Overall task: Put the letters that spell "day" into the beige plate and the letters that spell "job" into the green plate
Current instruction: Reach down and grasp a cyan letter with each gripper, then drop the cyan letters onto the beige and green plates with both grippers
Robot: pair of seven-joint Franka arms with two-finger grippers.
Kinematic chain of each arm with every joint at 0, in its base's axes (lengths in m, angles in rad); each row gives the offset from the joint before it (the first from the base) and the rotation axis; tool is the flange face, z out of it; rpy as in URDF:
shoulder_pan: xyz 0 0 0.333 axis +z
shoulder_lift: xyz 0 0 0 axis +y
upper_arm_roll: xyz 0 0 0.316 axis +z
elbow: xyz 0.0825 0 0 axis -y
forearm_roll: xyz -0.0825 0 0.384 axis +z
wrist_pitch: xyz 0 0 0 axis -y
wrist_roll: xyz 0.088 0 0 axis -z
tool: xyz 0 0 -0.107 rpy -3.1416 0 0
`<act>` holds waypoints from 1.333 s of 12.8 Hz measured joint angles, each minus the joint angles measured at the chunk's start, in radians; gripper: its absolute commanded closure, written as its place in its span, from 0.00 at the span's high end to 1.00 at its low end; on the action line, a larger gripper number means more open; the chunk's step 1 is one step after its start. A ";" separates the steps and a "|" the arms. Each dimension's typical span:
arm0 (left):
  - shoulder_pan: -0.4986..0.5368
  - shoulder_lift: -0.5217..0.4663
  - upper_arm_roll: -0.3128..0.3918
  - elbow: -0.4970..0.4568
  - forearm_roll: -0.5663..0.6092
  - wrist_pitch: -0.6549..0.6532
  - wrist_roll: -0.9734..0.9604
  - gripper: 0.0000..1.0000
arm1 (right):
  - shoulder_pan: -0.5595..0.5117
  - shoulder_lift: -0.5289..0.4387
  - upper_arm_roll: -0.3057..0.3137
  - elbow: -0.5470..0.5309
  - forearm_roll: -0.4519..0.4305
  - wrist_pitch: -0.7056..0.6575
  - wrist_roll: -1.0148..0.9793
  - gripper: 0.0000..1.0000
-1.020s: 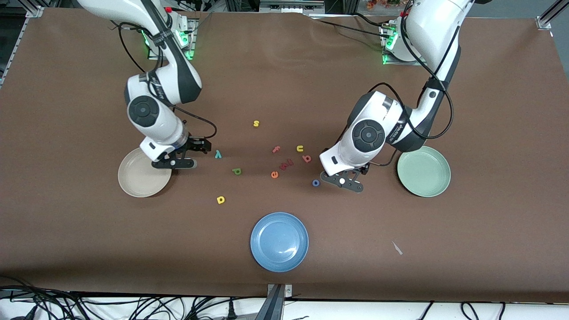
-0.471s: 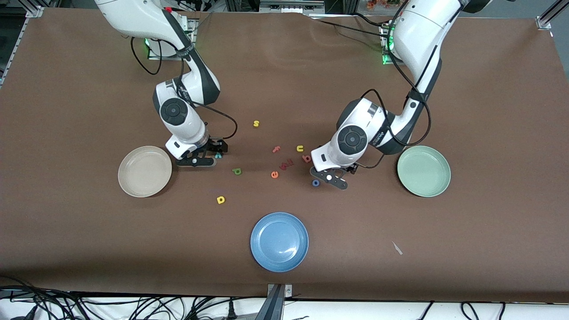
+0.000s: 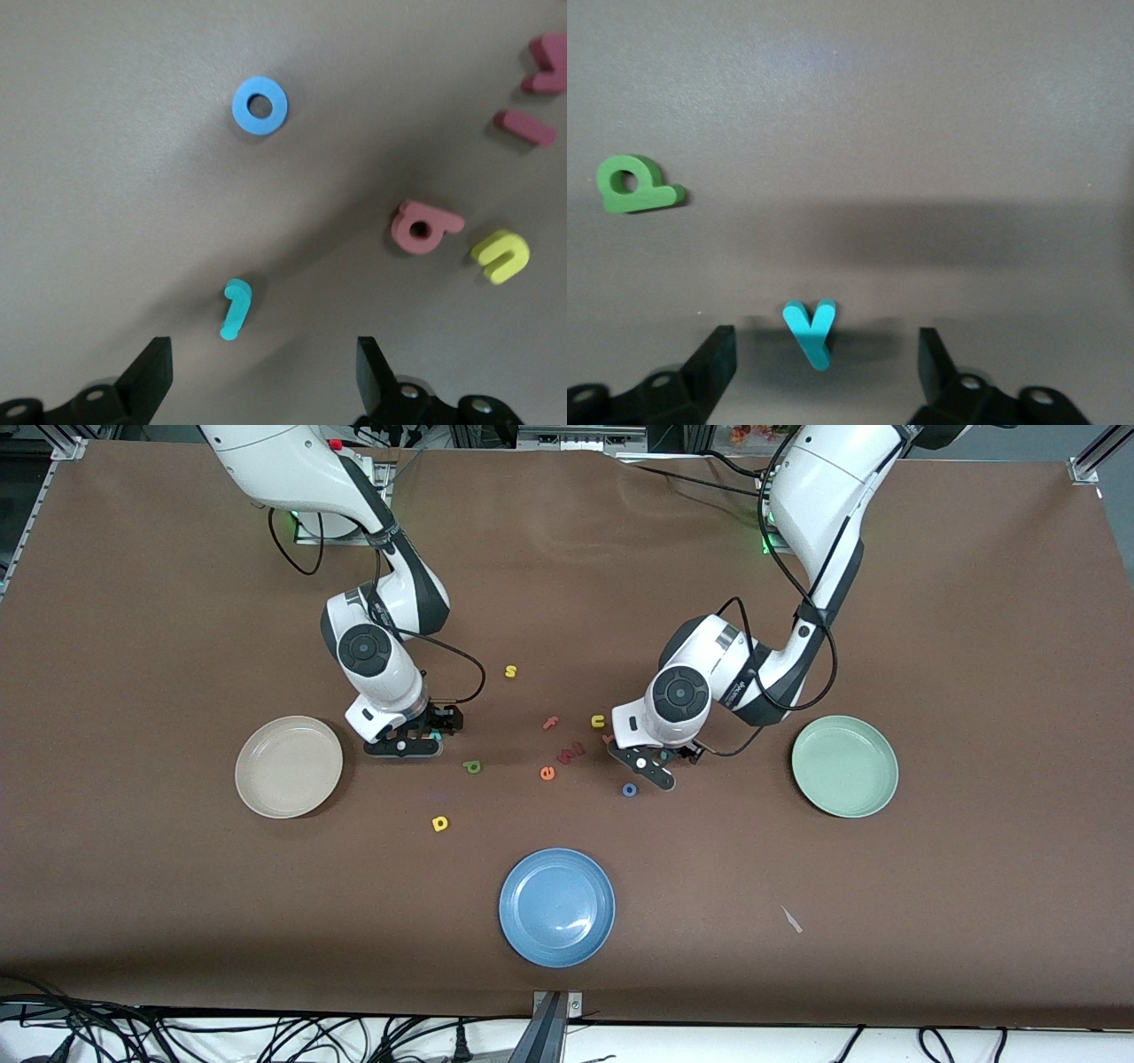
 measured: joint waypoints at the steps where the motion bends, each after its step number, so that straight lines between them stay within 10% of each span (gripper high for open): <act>1: 0.005 0.000 0.004 -0.003 0.000 0.001 0.043 0.80 | 0.000 0.005 0.000 0.000 0.000 0.001 -0.002 0.68; 8: 0.037 0.003 0.009 -0.093 0.000 0.154 0.148 0.60 | 0.005 0.013 0.000 0.009 0.000 0.006 -0.005 0.02; 14: 0.036 0.003 0.006 -0.094 0.000 0.159 0.153 0.10 | 0.006 0.011 -0.001 0.055 0.000 -0.061 -0.005 0.00; 17: 0.032 0.002 0.005 -0.094 0.000 0.161 0.154 0.00 | 0.004 -0.022 -0.068 0.162 0.000 -0.240 -0.082 0.00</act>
